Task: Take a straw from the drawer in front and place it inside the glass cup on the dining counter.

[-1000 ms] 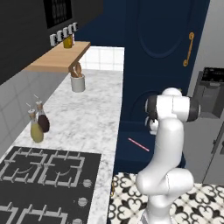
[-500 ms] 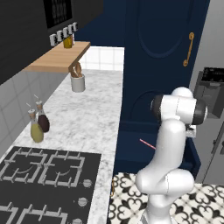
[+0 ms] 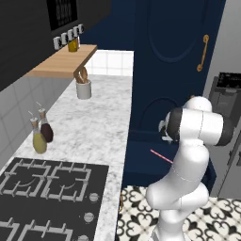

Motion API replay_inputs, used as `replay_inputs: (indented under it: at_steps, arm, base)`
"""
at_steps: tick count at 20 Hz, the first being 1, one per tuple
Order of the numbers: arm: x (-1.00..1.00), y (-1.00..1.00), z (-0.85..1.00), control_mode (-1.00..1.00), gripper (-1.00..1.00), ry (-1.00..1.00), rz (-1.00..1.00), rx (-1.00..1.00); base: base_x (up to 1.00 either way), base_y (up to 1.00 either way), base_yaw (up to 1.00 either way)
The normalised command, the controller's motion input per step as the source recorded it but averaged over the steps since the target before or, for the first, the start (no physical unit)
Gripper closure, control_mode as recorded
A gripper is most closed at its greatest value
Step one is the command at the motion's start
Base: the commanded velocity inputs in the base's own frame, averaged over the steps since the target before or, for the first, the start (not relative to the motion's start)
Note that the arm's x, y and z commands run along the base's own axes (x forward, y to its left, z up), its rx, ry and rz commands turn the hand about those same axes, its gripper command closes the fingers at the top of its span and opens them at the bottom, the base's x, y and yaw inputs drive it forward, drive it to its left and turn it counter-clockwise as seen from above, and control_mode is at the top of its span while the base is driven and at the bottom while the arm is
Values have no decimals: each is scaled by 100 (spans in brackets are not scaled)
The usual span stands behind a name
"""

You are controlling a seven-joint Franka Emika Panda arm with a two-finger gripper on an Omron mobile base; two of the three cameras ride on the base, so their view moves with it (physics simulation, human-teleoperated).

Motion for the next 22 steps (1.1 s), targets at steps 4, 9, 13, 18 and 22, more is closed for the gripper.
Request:
replay_inputs:
  at_steps: [4,9,13,18,22]
  arm:
    - [45,51,-4,-100,-100,1,23,-1]
    - [37,11,-34,-100,-100,3,17,0]
    - [27,0,-57,-100,-100,0,10,0]
    - [27,0,-57,-100,-100,0,6,0]
    - [48,0,-45,-100,-100,0,2,0]
  base:
    - [0,0,0]
    - [0,0,0]
    - [0,0,0]
    - [0,0,0]
    - [0,0,0]
